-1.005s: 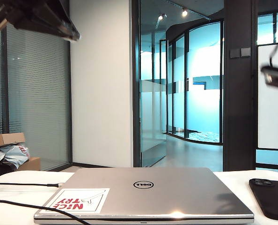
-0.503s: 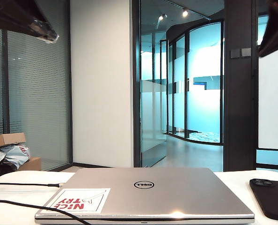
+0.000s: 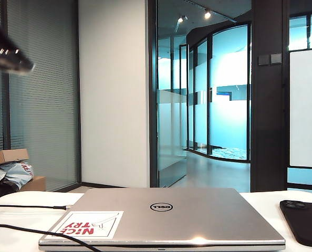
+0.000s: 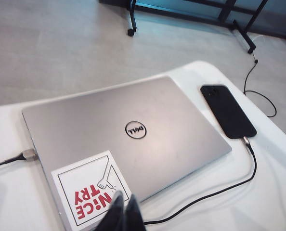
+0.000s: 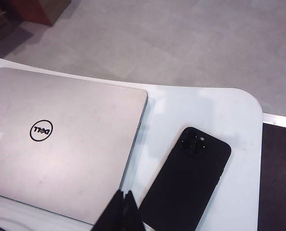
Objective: Pick up the charging cable and the phone, plug the charging cable into the charging port on the phone, and finally place them back on the table.
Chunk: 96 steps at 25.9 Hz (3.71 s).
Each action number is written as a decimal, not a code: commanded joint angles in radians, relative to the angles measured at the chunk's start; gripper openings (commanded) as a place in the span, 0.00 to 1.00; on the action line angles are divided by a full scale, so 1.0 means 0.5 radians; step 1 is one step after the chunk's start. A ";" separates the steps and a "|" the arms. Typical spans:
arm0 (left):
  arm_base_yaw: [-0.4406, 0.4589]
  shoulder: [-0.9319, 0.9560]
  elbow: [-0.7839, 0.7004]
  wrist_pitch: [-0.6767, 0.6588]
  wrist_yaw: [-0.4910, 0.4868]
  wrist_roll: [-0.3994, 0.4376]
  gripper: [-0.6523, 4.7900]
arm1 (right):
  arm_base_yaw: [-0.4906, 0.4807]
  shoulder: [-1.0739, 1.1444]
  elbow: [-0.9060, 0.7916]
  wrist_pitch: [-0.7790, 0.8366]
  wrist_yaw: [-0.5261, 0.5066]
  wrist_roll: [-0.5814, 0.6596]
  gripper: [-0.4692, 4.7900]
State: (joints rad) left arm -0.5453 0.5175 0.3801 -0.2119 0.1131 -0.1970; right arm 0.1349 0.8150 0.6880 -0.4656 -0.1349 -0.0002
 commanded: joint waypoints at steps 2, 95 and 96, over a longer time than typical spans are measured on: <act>0.001 -0.095 -0.203 0.251 0.005 0.012 0.11 | -0.001 -0.003 -0.002 -0.031 0.011 0.000 0.08; 1.048 -1.023 -0.755 0.532 0.005 0.320 0.11 | -0.005 -1.514 -1.315 1.188 0.730 -0.069 0.08; 1.048 -1.023 -0.755 0.533 0.005 0.320 0.11 | -0.007 -1.550 -1.337 1.180 0.730 -0.069 0.08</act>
State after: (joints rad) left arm -0.0216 0.0044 0.0032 0.0444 0.1127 -0.0349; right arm 0.1329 0.0566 0.0280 0.1139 0.2260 -0.0322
